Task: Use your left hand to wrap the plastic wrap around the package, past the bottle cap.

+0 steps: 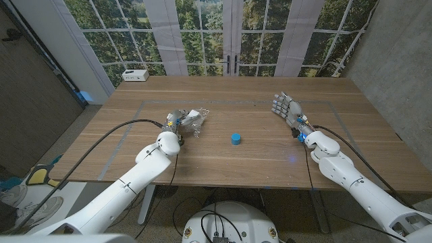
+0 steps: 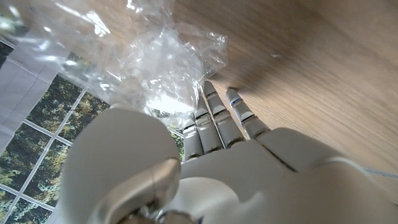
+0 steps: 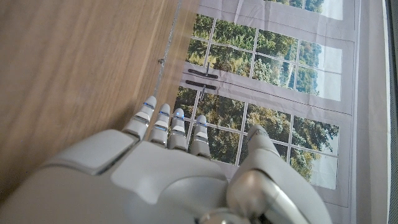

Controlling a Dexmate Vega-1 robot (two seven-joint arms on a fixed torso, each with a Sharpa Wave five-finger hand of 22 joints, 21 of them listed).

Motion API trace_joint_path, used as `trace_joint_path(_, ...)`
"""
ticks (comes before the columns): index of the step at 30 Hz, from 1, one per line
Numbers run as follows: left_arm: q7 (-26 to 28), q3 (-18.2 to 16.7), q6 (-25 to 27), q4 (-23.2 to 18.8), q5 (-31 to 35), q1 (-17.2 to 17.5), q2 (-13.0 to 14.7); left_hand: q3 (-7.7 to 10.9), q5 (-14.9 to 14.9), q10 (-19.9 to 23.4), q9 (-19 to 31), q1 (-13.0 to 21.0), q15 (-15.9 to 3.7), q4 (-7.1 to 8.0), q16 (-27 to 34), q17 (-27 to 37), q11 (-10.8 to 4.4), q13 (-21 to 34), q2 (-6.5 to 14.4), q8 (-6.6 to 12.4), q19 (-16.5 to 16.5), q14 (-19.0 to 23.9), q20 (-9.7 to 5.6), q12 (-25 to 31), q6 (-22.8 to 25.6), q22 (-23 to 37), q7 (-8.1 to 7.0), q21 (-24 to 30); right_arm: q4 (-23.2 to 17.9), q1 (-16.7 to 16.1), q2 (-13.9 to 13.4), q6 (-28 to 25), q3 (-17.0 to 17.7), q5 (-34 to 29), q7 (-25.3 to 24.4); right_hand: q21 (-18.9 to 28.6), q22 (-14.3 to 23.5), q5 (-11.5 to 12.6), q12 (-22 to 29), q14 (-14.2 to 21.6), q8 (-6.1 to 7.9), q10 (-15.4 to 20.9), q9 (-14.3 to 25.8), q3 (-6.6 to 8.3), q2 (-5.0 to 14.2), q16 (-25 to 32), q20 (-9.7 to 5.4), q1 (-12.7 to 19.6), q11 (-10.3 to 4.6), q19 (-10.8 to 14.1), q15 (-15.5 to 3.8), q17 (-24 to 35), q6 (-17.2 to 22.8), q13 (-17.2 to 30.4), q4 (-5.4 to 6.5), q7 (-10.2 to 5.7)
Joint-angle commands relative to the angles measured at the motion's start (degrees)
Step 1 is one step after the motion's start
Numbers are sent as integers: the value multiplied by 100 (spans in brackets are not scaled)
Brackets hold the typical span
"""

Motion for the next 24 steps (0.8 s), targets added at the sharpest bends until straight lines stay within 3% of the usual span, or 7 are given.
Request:
trace_joint_path(1, -231, 433, -266, -292, -152, -224, 866, -125, -28, -1440, -14, -469, 322, 0, -29, 46, 320, -7, -186, -20, -541, -1155, 127, -219, -949, 54, -94, -260, -30, -16, -3, 29, 2, -4, 1, 14, 16, 21, -10, 69, 4, 27, 15, 10, 6, -1, -9, -28, -19, 52, -9, 8, -17, 19, 12, -1)
trace_joint_path(6, -297, 514, -40, -398, -121, -328, 950, -213, -38, -2430, -28, -761, 610, 4, -5, 49, 607, -118, -205, -4, -976, -1947, 239, -197, -1737, 68, -151, -491, -18, -27, 23, 60, 17, 28, 12, 13, 16, 23, -10, 77, 4, 32, 14, 12, 5, -2, -10, -30, -3, 53, -9, 5, -18, 19, 13, 1)
trace_joint_path(10, -298, 653, 21, -479, 48, -417, 1043, -271, -29, -2920, -39, -892, 778, -15, -13, 44, 700, -194, -246, -19, -1240, -2397, 271, -187, -2160, 73, -145, -632, -27, -31, 21, 63, 23, 23, -5, 14, 16, 24, -10, 76, 5, 32, 14, 14, 6, -5, -8, -31, -13, 56, -13, 3, -17, 19, 14, -2)
trace_joint_path(13, 19, 760, -89, -467, 384, -415, 1045, -311, -24, -3141, -45, -972, 854, -12, -17, 46, 753, -228, -276, -32, -1375, -2610, 284, -184, -2394, 76, -128, -703, -16, -31, 32, 55, 26, 55, 17, 13, 16, 24, -11, 77, 4, 32, 14, 13, 3, -7, -11, -35, -7, 56, -12, 2, -18, 19, 15, -5)
trace_joint_path(15, 510, 767, -599, -292, 662, -321, 996, -342, -21, -3263, -47, -1026, 831, -3, -13, 48, 755, -243, -304, -21, -1383, -2697, 273, -191, -2460, 77, -114, -714, -1, -22, 29, 32, 19, 59, 30, 13, 16, 25, -11, 79, 5, 32, 14, 14, 3, -8, -7, -35, -3, 55, -13, 1, -18, 19, 15, -2)
trace_joint_path(20, 1261, 802, -1662, 100, 1247, -274, 930, -483, -11, -3436, -57, -1296, 642, 67, 80, 53, 665, -309, -404, 58, -904, -2689, 13, -125, -2445, 77, -240, -557, 41, -5, 32, -11, 14, 96, 75, 12, 16, 26, -12, 83, 10, 34, 14, 15, 4, -10, -7, -39, -13, 56, -5, -1, -7, 19, 18, -2)
trace_joint_path(24, 1600, 808, -2291, 435, 1582, -311, 817, -496, -1, -3563, -60, -1466, 512, 157, 65, 46, 550, -376, -287, 90, -1001, -2767, -111, -122, -2358, 66, -391, -620, 37, -11, 32, -6, 31, 111, 69, 9, 16, 27, -12, 78, 11, 35, 14, 14, 7, -14, -10, -48, -12, 50, -3, 0, -4, 19, 25, -2)
